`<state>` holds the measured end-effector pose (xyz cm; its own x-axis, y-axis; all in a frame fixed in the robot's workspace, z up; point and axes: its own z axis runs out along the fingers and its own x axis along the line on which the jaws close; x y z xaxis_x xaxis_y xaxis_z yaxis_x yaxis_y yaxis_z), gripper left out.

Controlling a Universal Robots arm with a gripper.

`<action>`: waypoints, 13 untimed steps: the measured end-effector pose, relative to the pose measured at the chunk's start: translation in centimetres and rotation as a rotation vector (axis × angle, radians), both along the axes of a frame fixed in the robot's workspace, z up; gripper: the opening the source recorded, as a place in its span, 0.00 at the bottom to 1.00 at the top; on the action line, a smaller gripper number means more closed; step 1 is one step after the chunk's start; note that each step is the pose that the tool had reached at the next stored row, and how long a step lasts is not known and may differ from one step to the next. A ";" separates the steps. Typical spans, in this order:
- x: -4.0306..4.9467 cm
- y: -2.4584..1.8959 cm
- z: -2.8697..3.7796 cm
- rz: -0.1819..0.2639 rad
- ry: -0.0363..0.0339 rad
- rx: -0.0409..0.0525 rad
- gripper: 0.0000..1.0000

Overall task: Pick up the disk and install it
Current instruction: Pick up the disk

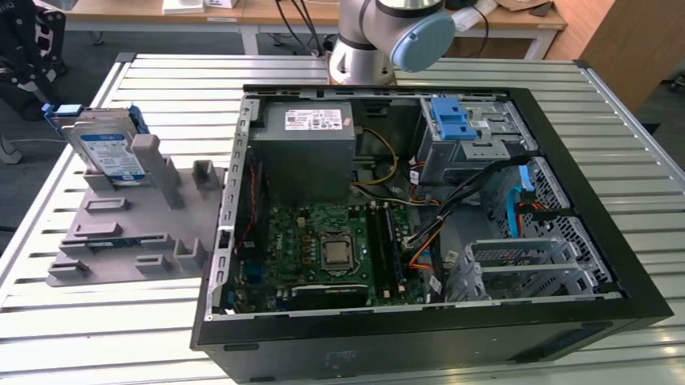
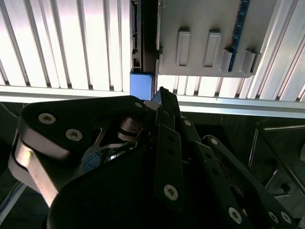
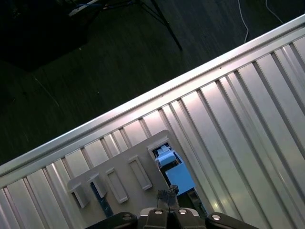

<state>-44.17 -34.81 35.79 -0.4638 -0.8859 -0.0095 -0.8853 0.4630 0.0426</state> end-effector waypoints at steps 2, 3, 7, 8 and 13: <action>0.00 0.00 0.00 0.000 0.0000 0.0000 0.11; 0.00 0.00 0.00 0.000 0.0000 0.0001 0.11; 0.00 0.00 0.00 0.000 0.0000 0.0000 0.11; 0.00 0.00 0.00 0.000 0.0000 0.0000 0.11; 0.00 0.00 -0.15 0.039 0.0001 -0.0001 0.11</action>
<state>-44.17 -34.81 35.64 -0.4289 -0.9033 -0.0094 -0.9027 0.4282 0.0427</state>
